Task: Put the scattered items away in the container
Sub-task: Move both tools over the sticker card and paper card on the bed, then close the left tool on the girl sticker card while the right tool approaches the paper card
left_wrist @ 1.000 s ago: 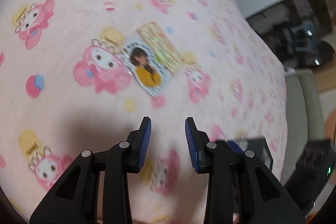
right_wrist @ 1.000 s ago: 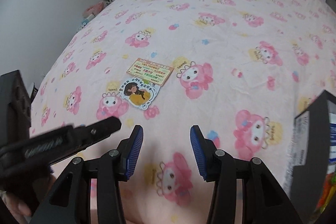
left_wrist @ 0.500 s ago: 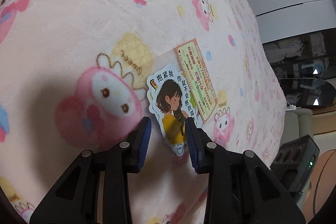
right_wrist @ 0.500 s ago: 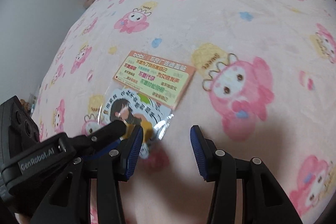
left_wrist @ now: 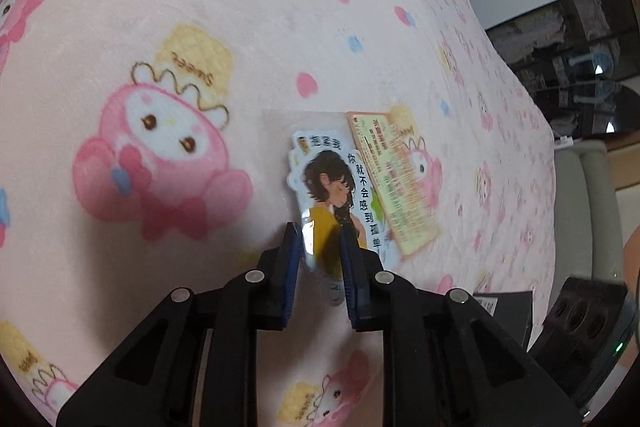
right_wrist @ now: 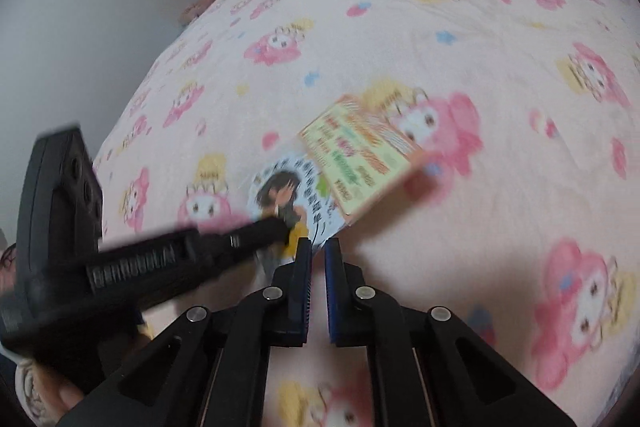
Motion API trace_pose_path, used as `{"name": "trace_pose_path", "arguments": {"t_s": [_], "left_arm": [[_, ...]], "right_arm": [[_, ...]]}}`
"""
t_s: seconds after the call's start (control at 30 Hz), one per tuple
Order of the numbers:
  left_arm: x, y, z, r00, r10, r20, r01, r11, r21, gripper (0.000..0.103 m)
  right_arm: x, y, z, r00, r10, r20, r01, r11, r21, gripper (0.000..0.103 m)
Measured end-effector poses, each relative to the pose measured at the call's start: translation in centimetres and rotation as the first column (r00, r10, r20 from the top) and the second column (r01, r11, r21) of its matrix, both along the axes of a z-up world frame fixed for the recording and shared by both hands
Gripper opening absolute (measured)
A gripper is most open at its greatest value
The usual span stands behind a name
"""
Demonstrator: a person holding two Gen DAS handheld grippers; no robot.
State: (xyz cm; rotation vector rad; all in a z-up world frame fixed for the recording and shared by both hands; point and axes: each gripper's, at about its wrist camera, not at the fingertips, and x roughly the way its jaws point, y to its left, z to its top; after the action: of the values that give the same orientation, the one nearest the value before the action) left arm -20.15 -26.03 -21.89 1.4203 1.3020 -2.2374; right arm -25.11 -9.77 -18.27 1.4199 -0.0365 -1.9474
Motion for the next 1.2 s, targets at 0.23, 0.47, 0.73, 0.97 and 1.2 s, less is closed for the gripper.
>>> {"name": "trace_pose_path", "arguments": {"t_s": [0.23,0.47,0.73,0.97,1.2], "left_arm": [[0.6,-0.4,0.4,0.999,0.031,0.018,-0.030,0.999,-0.019,0.021],[1.2,-1.4,0.6,0.998,0.062,0.016,-0.061,0.997,-0.057,0.021],[0.3,-1.3,-0.4,0.999,0.040,0.034,-0.039,0.998,-0.040,0.022],[1.6,-2.0,0.0,0.997,0.076,0.030,-0.075,0.997,-0.036,0.025],[1.8,-2.4,-0.2,0.994,0.104,0.043,-0.101,0.993,-0.062,0.028]], "right_arm": [[-0.3,3.4,0.9,0.999,-0.050,-0.019,0.050,0.999,0.008,0.006],[-6.0,1.6,-0.1,0.989,-0.099,-0.108,0.107,0.992,0.070,0.028],[-6.7,0.4,-2.3,1.000,-0.006,-0.011,0.006,0.999,0.031,0.034],[-4.8,1.0,-1.8,1.000,0.011,0.016,-0.011,1.000,0.006,0.033],[-3.1,1.4,-1.4,1.000,0.019,0.020,-0.019,1.000,0.007,0.032]]}}
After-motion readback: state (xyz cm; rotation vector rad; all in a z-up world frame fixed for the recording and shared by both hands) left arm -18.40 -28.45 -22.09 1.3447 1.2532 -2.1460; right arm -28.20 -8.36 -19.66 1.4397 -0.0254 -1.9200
